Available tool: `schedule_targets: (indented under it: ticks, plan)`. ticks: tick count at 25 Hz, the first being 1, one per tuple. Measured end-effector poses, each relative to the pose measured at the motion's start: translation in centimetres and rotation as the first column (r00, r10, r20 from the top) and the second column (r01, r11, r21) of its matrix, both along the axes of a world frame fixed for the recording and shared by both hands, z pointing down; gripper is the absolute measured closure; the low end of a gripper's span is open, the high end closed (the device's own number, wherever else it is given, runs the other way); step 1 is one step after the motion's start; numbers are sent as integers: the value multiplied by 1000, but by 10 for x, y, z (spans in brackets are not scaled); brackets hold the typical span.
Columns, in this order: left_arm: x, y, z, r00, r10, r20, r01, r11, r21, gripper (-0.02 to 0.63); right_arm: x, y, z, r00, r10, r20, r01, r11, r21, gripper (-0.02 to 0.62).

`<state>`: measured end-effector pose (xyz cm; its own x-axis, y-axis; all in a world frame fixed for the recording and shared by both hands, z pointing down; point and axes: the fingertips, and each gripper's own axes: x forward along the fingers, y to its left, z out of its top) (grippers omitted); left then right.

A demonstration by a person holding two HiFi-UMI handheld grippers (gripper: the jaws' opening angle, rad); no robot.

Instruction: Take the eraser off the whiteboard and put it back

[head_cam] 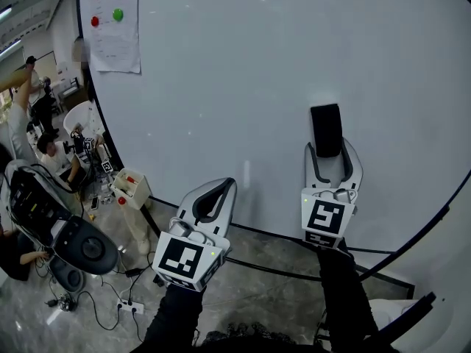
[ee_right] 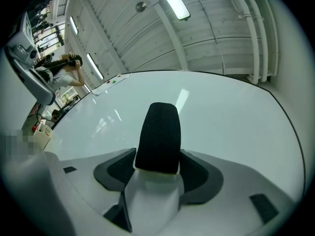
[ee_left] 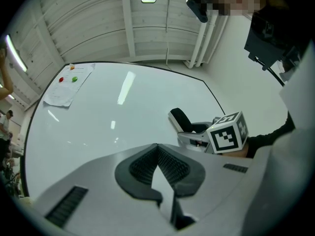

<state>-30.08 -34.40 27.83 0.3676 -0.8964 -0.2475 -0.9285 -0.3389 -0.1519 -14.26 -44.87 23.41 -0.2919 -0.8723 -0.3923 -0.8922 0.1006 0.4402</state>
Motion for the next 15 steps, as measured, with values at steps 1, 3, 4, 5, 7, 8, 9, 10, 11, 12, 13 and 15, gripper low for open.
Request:
schedule_targets:
  ticks: [1,3,4,5,7,8,9,10,11,12,13,15]
  plan:
    - [1,1,-1,1000,2,-1,-2,1000,4,600,0,0,0,1000,4,-10,-4,1000,3,318]
    - [3,4,-2,1000,9,1,-9,1000,10,601,-1,1,2,1000,1,-25,-1,1000,7,318]
    - [4,5,-2,1000,13,3,-13,1000,9,601,0,2,3,1000,-7,-27,7,1000,7,317]
    - [4,5,-2,1000,14,2,-14,1000,7,601,0,3,4,1000,-16,-25,16,1000,5,316]
    - [3,6,-2,1000,11,-2,-11,1000,6,600,1,4,4,999,-35,-20,35,999,-5,316]
    - [2,7,-2,1000,7,-2,-7,1000,2,600,1,5,4,999,-43,-19,43,999,-13,316]
    - [2,7,-1,1000,2,2,-2,1000,-6,600,0,6,4,998,-52,-18,52,998,-18,316]
    - [2,7,-1,1000,-3,8,3,1000,-14,600,1,7,4,998,-59,-20,59,998,-21,316]
    - [3,8,-1,1000,-3,13,3,1000,-18,601,1,8,5,998,-64,-22,63,998,-26,316]
    - [4,8,-2,1000,2,13,-1,1000,-15,601,2,10,5,997,-69,-23,68,997,-30,316]
    - [6,9,-3,1000,8,10,-8,1000,-9,601,3,12,6,997,-77,-18,76,997,-32,316]
    - [7,10,-3,1000,16,11,-16,1000,-4,601,4,19,5,994,-109,11,109,994,-28,316]
